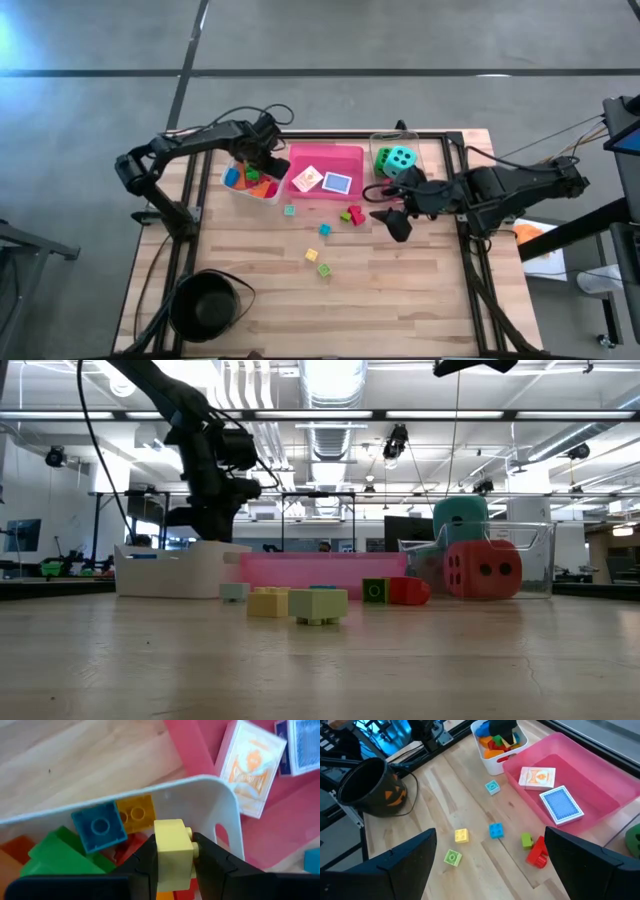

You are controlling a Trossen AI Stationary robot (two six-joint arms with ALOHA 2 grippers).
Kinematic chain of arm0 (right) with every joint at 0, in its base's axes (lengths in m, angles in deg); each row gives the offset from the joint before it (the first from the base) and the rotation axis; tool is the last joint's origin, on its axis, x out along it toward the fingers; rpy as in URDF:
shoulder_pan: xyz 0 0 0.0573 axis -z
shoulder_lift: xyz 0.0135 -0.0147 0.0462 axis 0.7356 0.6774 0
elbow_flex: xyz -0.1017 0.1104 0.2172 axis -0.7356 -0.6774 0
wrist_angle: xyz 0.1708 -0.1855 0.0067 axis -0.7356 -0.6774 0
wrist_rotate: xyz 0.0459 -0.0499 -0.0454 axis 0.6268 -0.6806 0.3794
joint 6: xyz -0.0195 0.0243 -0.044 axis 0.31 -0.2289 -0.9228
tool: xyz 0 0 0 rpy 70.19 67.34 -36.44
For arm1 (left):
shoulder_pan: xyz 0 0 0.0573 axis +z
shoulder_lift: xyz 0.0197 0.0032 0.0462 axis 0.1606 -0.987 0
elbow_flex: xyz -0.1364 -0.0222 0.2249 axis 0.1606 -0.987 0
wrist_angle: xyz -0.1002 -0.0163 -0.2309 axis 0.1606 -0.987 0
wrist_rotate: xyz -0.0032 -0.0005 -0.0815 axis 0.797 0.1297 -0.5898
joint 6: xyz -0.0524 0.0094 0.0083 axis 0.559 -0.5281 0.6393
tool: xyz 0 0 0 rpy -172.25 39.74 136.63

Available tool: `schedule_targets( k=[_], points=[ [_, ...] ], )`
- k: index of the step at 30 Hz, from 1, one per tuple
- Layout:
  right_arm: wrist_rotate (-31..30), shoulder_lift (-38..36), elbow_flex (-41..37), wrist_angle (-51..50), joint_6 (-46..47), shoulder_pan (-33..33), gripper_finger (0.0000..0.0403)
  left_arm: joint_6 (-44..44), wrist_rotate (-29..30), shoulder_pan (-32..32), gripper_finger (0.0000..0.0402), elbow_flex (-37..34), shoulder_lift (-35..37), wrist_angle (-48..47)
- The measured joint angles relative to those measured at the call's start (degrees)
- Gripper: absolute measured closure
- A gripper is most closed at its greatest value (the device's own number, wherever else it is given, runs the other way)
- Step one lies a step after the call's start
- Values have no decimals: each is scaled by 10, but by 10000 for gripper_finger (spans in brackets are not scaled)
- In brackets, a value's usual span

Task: Pick & Place Toys
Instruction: Put the light yellow game piece into the white bin

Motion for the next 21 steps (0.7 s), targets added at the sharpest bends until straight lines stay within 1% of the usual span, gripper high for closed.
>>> schedule_targets(
  k=[9, 21],
  points=[
    [0, 0, -1, 0, 2, 20, 41, 0, 0, 0, 310, 0, -10, 11],
    [0, 0, -1, 5, 13, 22, 41, 11, 0, 0, 310, 0, -29, 14]
  ],
)
